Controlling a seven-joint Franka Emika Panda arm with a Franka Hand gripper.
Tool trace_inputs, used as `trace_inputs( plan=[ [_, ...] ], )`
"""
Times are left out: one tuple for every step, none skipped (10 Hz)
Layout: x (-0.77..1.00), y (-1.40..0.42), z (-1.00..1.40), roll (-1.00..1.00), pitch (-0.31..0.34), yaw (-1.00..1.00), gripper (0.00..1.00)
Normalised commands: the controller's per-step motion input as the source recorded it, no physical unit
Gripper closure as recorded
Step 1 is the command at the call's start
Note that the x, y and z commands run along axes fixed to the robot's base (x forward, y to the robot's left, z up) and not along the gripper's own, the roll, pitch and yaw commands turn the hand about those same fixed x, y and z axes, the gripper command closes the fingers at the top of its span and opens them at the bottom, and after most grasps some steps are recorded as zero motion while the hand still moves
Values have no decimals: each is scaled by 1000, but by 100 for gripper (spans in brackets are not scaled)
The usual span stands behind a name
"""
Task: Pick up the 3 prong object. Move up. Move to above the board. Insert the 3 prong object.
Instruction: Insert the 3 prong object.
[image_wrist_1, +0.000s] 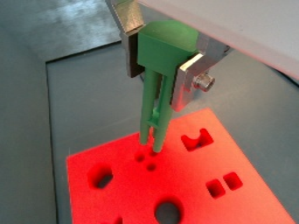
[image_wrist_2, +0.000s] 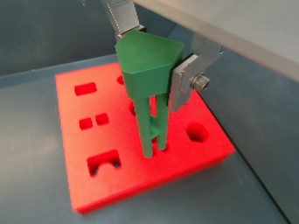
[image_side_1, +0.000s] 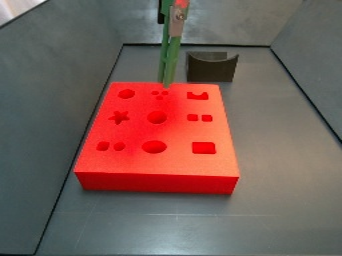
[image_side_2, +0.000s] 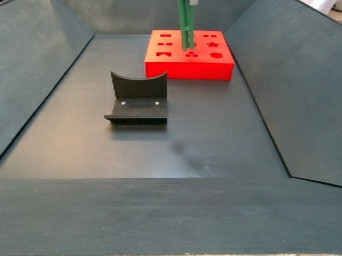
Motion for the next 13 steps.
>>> trace_inputs(
  plan=[
    [117, 0, 0, 0, 0, -254, 100],
    [26, -46, 0, 3, 0, -194, 100],
    [0, -43, 0, 1, 0, -97, 100],
    [0, -9, -9, 0, 0, -60, 100],
    [-20, -49, -74, 24, -13, -54, 100],
    [-49, -54, -89, 36, -21, -57, 100],
    [-46, -60, -97, 36, -26, -49, 100],
    [-46, -57, -123, 29, -34, -37, 100],
    [-34, -69, -120, 27, -34, -37, 100],
    [-17, -66, -114, 17, -34, -23, 100],
    [0, -17, -106, 0, -29, -29, 100],
    [0, 0, -114, 0, -31, -40, 100],
    [9, -23, -106, 0, -43, -251, 100]
  ],
)
